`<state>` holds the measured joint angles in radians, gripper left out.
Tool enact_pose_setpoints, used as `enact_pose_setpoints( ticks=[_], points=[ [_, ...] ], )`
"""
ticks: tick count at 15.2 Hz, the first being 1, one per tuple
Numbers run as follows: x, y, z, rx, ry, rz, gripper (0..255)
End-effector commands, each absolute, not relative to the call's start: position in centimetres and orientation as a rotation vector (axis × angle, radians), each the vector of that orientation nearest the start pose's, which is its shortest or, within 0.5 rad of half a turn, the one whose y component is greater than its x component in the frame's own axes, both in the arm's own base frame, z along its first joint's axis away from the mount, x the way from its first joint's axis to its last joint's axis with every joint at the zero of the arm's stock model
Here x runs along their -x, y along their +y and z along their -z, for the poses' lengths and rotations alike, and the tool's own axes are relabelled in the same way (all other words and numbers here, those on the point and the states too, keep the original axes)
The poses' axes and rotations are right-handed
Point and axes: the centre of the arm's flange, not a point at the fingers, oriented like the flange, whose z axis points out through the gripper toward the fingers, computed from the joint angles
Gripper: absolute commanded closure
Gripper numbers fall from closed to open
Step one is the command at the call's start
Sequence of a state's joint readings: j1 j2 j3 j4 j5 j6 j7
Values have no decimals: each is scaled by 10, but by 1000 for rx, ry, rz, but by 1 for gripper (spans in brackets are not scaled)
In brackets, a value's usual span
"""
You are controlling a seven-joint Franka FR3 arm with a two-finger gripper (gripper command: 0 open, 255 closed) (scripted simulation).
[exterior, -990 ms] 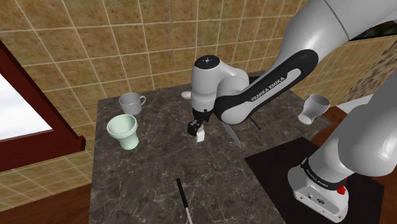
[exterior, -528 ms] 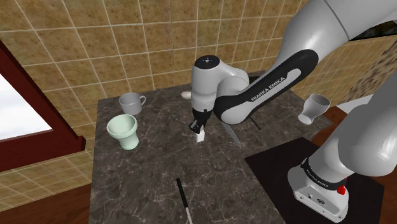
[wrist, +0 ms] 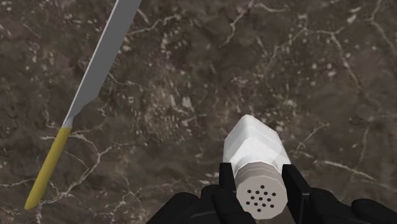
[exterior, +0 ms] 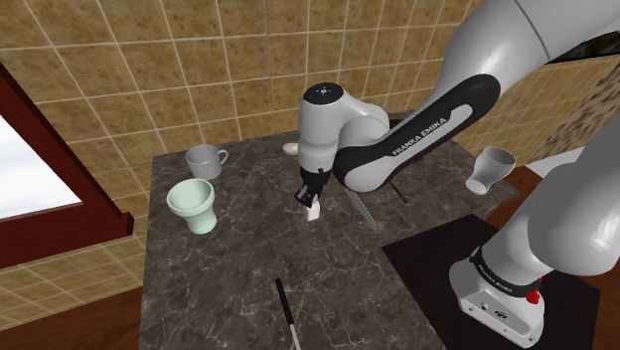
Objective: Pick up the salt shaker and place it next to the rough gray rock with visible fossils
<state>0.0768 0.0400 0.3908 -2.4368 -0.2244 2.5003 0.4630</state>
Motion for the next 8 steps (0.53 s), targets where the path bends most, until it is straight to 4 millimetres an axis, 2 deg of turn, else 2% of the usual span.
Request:
enact_pose_setpoints(
  ticks=[1,8],
  points=[
    [-433,221,-300,3222,-294,128,255],
    [-433,221,-337,3222,-294,128,255]
  ],
)
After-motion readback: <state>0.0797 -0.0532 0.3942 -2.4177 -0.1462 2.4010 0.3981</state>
